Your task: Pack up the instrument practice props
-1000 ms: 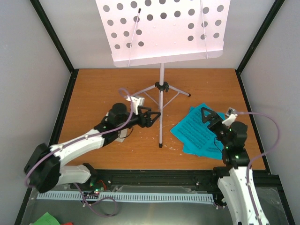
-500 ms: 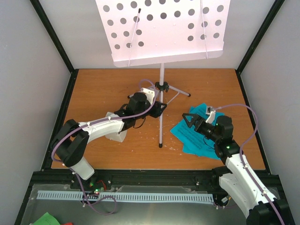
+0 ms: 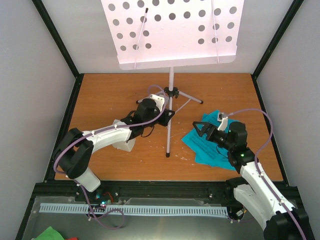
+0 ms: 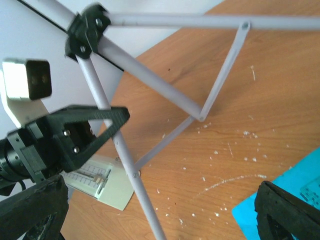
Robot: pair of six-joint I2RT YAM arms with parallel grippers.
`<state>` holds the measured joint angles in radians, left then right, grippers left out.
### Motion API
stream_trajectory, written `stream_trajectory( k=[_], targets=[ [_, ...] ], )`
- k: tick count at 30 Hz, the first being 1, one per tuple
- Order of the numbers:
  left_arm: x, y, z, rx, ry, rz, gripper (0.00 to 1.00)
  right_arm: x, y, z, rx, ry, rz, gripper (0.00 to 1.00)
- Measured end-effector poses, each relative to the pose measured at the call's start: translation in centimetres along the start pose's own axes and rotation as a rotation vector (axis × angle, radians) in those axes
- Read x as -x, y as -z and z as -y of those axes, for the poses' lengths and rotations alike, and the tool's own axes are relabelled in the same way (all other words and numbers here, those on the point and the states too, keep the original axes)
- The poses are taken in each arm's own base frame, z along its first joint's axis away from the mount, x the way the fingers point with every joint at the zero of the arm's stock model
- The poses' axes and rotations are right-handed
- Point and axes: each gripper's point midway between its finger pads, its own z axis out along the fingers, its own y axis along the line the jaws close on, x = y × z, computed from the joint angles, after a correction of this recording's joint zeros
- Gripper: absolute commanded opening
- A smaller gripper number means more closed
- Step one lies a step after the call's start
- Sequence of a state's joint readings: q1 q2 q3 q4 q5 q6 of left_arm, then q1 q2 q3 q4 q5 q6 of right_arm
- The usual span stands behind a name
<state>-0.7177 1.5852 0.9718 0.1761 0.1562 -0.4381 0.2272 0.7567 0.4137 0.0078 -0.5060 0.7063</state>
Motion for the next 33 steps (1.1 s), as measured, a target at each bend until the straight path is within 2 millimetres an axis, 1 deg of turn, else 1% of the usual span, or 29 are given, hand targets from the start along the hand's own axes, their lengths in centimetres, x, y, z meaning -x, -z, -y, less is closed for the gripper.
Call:
stream_trajectory(
  k=[4,7,10,13,16,17,21,22,24,27,29,33],
  targets=[
    [-1.1,2.5,-0.6,-0.019,-0.030,-0.060,0.00,1.6,0.1,-1.7,0.025,0.071,0.018,1.00],
    [-1.9,4.3,-0.7,-0.044,-0.070,-0.123,0.00,2.8,0.0,-3.2,0.063,0.120,0.034,0.97],
    [-2.8,5.6,-0.7,-0.062,-0.107,-0.176,0.00,3.2,-0.9,-5.0,0.119,0.157,0.024,0.94],
    [-3.6,6.3,-0.3,-0.093,-0.144,-0.216,0.00,3.6,-2.4,-7.1,0.173,0.188,-0.004,0.91],
    [-4.2,6.6,0.5,-0.143,-0.183,-0.239,0.00,3.2,-4.3,-9.3,0.229,0.221,-0.041,0.85],
    [-4.3,6.6,0.7,-0.156,-0.191,-0.243,0.00,2.9,-5.1,-10.1,0.249,0.234,-0.054,0.80],
    [-4.6,6.8,1.1,-0.185,-0.212,-0.254,0.00,0.1,-8.3,-12.4,0.304,0.274,-0.145,0.63],
    [-4.6,6.8,1.1,-0.185,-0.213,-0.255,0.00,-0.4,-9.0,-12.7,0.306,0.284,-0.162,0.60],
    [-4.6,6.8,1.0,-0.184,-0.213,-0.256,0.00,-1.1,-10.0,-12.7,0.290,0.302,-0.177,0.58],
    [-4.6,6.8,1.0,-0.184,-0.214,-0.257,0.00,-1.7,-10.7,-12.5,0.271,0.321,-0.181,0.58],
    [-4.6,6.8,1.0,-0.184,-0.215,-0.257,0.00,-1.6,-10.8,-12.4,0.252,0.329,-0.167,0.59],
    [-4.6,6.8,1.0,-0.183,-0.215,-0.257,0.00,-0.4,-10.5,-11.8,0.187,0.342,-0.106,0.59]
  ],
)
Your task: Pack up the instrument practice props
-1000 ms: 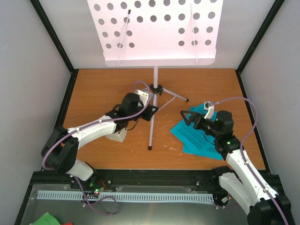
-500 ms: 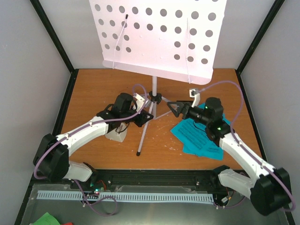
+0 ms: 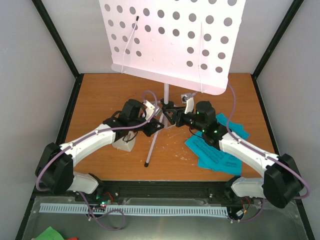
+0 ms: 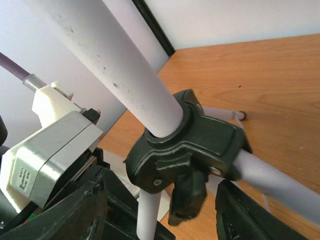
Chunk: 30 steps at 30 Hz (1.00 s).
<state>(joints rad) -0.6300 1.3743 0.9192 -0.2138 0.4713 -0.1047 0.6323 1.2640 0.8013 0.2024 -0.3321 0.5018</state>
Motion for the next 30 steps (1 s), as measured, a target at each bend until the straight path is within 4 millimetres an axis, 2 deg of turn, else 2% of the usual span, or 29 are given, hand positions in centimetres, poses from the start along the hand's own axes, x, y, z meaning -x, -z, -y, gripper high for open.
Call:
stream_trajectory(
  k=[3,6,9,15,21,30],
  targets=[
    [0.0,0.0,0.0,0.000,0.000,0.000,0.00,0.9,0.9,0.4,-0.048,0.005,0.041,0.54],
    [0.0,0.0,0.0,0.000,0.000,0.000,0.00,1.6,1.4,0.4,-0.069,0.011,0.073,0.40],
    [0.0,0.0,0.0,0.000,0.000,-0.001,0.00,1.5,1.3,0.5,-0.073,0.015,0.070,0.27],
    [-0.1,0.0,0.0,0.002,-0.001,-0.006,0.00,1.2,1.1,1.0,-0.078,0.027,0.059,0.10],
    [0.0,0.1,0.0,0.004,-0.001,-0.007,0.00,1.2,1.2,0.9,-0.077,0.137,0.068,0.04],
    [-0.2,0.0,0.1,-0.003,-0.018,-0.013,0.00,0.7,2.0,0.4,-0.184,0.639,0.032,0.08]
  ],
)
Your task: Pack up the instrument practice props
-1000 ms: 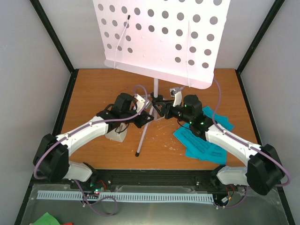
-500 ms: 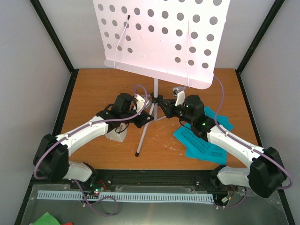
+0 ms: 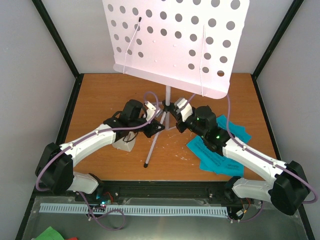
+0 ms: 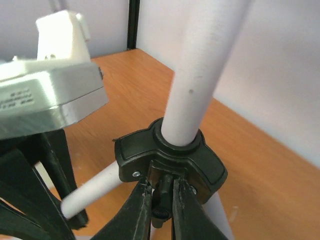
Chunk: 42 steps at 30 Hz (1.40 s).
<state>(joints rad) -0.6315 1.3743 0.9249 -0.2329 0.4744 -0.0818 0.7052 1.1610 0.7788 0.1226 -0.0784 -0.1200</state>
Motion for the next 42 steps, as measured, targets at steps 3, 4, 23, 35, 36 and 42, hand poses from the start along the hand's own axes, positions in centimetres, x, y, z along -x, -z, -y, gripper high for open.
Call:
stream_trajectory(
  k=[3,4,23,35,36,42],
  targets=[
    [0.0,0.0,0.2,-0.005,-0.006,-0.001,0.00,-0.1,0.2,-0.1,-0.042,0.196,-0.018,0.09],
    [0.0,0.0,0.2,-0.005,-0.006,-0.002,0.00,-0.1,0.2,-0.1,-0.056,0.254,-0.024,0.11],
    [-0.1,-0.1,0.2,-0.007,-0.017,-0.003,0.40,-0.9,5.3,-1.8,-0.054,0.083,0.182,0.88],
    [2.6,3.0,0.9,0.045,-0.095,0.123,0.81,-0.2,3.5,-1.7,0.047,-0.875,0.242,0.89],
    [3.0,3.6,1.0,0.056,-0.104,0.149,0.81,-0.1,3.3,-1.6,0.056,-0.939,0.248,0.89],
    [4.6,5.6,1.2,0.105,-0.140,0.244,0.82,0.0,2.7,-0.9,0.065,-1.272,0.270,0.90]
  ],
)
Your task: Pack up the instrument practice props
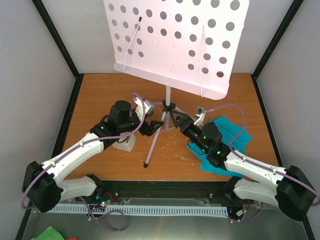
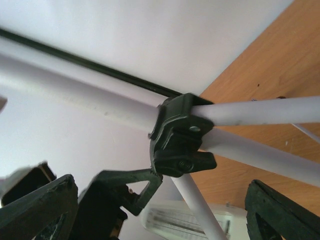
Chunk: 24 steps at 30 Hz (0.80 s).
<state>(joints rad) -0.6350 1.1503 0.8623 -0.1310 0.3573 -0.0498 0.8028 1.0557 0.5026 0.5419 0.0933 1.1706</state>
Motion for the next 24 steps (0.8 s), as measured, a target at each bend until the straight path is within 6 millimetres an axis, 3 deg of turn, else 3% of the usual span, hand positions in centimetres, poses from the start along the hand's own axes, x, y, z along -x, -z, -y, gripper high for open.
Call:
stream_trajectory(
  k=[7,11,17,21,24],
  targets=[
    [0.3,0.2,-0.5,0.032,-0.005,0.015,0.82,1.1,-0.1,0.9,-0.038,-0.230,0.071,0.86],
    [0.3,0.2,-0.5,0.033,-0.005,0.015,0.82,1.3,-0.6,1.0,-0.051,-0.291,0.086,0.76],
    [0.3,0.2,-0.5,0.033,-0.005,0.015,0.82,1.5,-1.2,0.9,-0.061,-0.356,0.099,0.70],
    [0.3,0.2,-0.5,0.033,-0.005,0.015,0.82,1.1,-1.6,1.7,-0.081,-0.396,0.095,0.69],
    [0.3,0.2,-0.5,0.032,-0.005,0.015,0.82,0.7,-2.1,2.3,-0.100,-0.413,0.088,0.63]
  ],
)
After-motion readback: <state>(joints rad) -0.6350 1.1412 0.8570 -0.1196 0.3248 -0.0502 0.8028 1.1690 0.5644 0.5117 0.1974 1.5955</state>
